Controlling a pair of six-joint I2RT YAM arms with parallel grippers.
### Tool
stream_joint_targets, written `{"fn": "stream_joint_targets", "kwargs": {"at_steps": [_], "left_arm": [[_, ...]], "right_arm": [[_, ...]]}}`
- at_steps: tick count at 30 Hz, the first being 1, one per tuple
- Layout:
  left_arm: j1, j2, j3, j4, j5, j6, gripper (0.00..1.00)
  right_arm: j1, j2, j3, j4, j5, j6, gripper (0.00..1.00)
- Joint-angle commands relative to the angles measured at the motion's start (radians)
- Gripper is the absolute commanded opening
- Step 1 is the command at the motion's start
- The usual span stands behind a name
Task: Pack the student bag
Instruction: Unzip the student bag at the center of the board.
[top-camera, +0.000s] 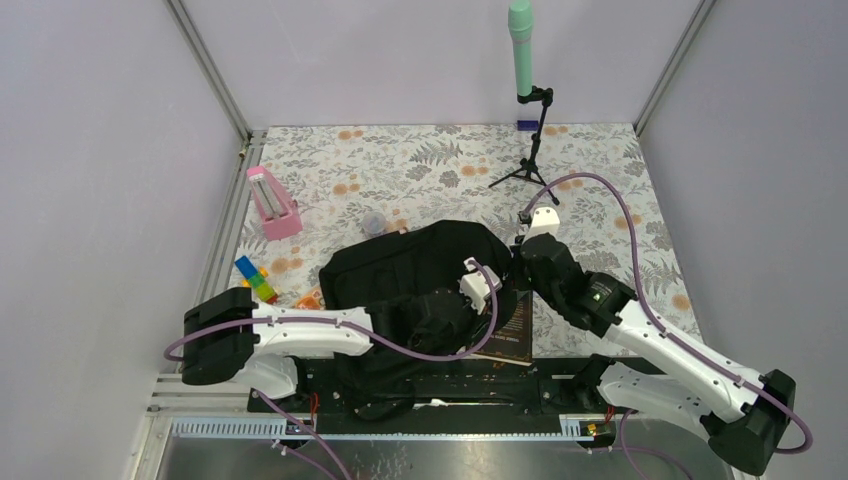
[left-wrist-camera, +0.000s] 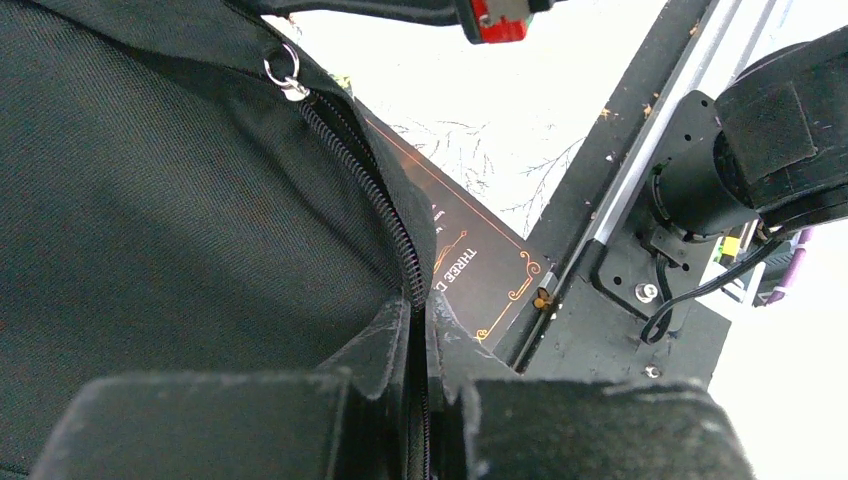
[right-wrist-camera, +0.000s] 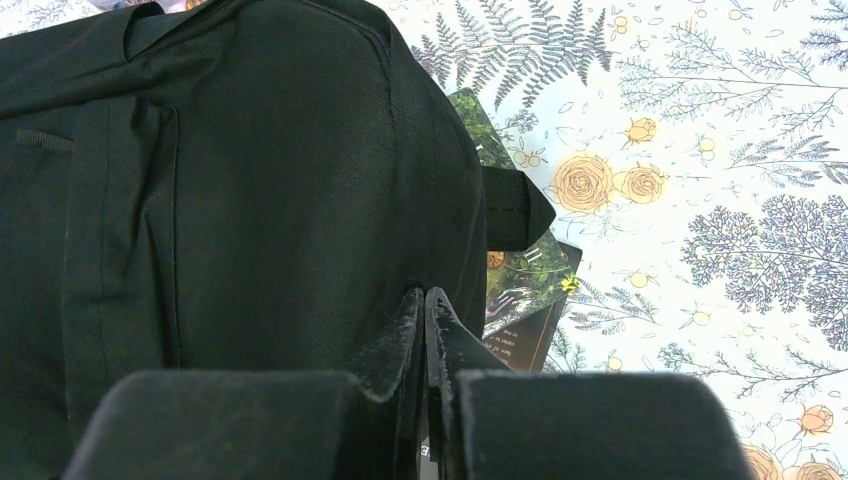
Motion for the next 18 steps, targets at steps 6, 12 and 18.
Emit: {"fn": "stream_joint_targets", "kwargs": {"at_steps": [6, 12, 18], "left_arm": [[-0.032, -0.048, -0.045, 0.008, 0.080, -0.012, 0.00], [-0.045, -0.055, -0.059, 0.008, 0.080, -0.021, 0.00], [-0.055, -0.069, -0.072, 0.005, 0.078, -0.029, 0.00]], "right_arm": [[-0.005, 0.044, 0.068, 0.021, 0.120, 0.000, 0.00], [-0.006, 0.088, 0.096, 0.020, 0.149, -0.019, 0.00], [-0.007, 0.123, 0.120, 0.021, 0.160, -0.032, 0.00]]}}
